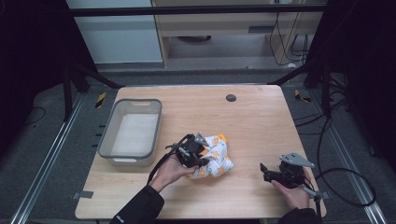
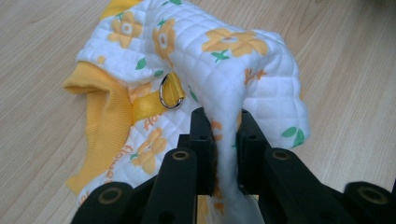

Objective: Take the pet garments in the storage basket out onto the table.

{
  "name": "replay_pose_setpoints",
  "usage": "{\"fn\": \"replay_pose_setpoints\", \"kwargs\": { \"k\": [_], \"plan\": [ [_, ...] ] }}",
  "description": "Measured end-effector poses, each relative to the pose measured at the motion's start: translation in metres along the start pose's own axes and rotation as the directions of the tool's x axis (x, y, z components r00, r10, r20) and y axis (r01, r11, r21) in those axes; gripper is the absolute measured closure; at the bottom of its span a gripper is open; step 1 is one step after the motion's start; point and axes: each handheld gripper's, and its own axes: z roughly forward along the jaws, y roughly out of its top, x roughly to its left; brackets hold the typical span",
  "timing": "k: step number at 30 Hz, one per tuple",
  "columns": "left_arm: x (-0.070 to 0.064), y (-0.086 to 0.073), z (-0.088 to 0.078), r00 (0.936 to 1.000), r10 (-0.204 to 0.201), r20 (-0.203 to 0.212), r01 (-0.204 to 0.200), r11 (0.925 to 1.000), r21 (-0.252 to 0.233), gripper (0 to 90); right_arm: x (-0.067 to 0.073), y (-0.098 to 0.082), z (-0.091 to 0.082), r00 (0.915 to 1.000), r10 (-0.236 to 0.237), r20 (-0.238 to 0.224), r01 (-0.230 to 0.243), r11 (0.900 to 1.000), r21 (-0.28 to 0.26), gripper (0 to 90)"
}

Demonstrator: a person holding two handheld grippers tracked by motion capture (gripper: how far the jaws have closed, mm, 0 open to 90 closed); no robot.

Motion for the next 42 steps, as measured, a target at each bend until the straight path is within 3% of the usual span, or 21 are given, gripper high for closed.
{"fn": "replay_pose_setpoints", "kwargs": {
  "k": [4, 14, 22, 27, 37, 40, 42],
  "plan": [
    [-0.001, -0.003, 0.004, 1.0000, 0.003, 0.005, -0.003, 1.0000, 0.005, 76.9, 0.001, 0.000, 0.000, 1.0000, 0.006, -0.003, -0.006, 1.000, 0.006, 9.5],
    [-0.004, -0.011, 0.006, 1.0000, -0.008, -0.001, 0.008, 1.0000, 0.004, 60.0, 0.001, 0.000, 0.000, 1.0000, 0.006, -0.002, -0.006, 1.000, 0.006, 9.5],
    [-0.003, -0.019, -0.002, 0.9998, -0.016, 0.015, 0.017, 0.9983, -0.056, 41.9, 0.000, -0.001, 0.001, 1.0000, 0.000, 0.003, 0.000, 1.000, 0.007, 9.5],
    [-0.004, -0.025, -0.013, 0.9994, -0.027, 0.021, 0.029, 0.9934, -0.111, 35.1, 0.000, -0.001, 0.001, 1.0000, 0.000, 0.002, 0.000, 1.000, 0.008, 9.4],
    [0.001, -0.045, -0.028, 0.9981, -0.059, -0.019, 0.055, 0.9819, -0.181, 29.4, -0.002, -0.002, 0.000, 1.0000, -0.001, 0.009, 0.001, 1.000, 0.008, 9.4],
    [0.003, -0.054, -0.035, 0.9963, -0.078, -0.035, 0.069, 0.9745, -0.213, 29.5, -0.002, -0.002, 0.000, 1.0000, 0.000, 0.007, 0.000, 1.000, 0.010, 9.4],
    [0.004, -0.060, -0.041, 0.9939, -0.099, -0.049, 0.084, 0.9652, -0.248, 29.6, -0.001, -0.002, 0.000, 1.0000, -0.001, 0.007, 0.001, 1.000, 0.010, 9.3]
  ]
}}
